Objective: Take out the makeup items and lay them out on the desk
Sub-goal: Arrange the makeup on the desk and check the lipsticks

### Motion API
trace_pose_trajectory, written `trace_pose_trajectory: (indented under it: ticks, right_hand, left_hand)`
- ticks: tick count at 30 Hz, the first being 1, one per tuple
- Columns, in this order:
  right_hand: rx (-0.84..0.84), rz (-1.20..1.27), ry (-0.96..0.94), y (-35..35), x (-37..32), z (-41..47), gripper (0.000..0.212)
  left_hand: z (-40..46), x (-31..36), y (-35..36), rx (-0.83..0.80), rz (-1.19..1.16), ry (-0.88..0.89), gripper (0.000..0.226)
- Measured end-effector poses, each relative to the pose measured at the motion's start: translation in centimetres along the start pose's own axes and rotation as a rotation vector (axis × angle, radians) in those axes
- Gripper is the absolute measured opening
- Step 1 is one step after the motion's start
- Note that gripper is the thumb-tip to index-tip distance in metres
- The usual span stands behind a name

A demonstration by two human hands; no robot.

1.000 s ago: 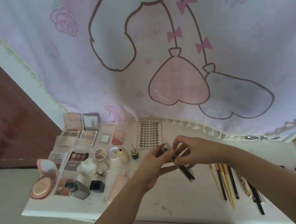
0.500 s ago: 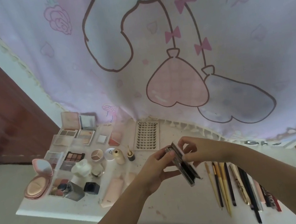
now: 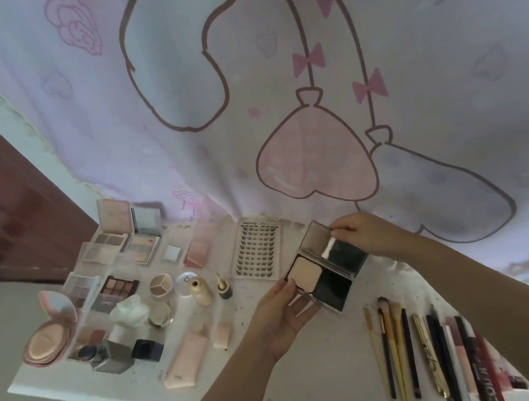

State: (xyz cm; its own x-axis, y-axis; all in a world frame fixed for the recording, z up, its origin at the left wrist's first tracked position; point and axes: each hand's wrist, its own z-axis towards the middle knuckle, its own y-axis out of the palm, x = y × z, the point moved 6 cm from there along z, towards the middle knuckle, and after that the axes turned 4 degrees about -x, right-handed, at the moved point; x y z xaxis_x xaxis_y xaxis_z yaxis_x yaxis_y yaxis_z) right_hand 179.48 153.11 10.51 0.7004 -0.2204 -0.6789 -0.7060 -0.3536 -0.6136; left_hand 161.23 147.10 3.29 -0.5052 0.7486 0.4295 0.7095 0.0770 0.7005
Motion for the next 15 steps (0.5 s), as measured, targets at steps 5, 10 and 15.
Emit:
trace_pose_trajectory:
  ticks: [5,10,15]
  right_hand:
    - [0.039,-0.199,-0.044,0.5,-0.6,4.6,0.021]
    - [0.011,-0.305,-0.054,1.5,-0.4,7.8,0.024]
    - [-0.023,-0.341,-0.045,2.3,0.3,9.7,0.030]
  left_hand:
    - [2.8,-0.9,-0.4,0.216,-0.160,-0.050,0.013]
    - [5.4,-0.9,-0.5,0.280,-0.281,-0.034,0.013]
    - [7.0,-0.5,-0.9,0.327,-0.278,-0.025,0.011]
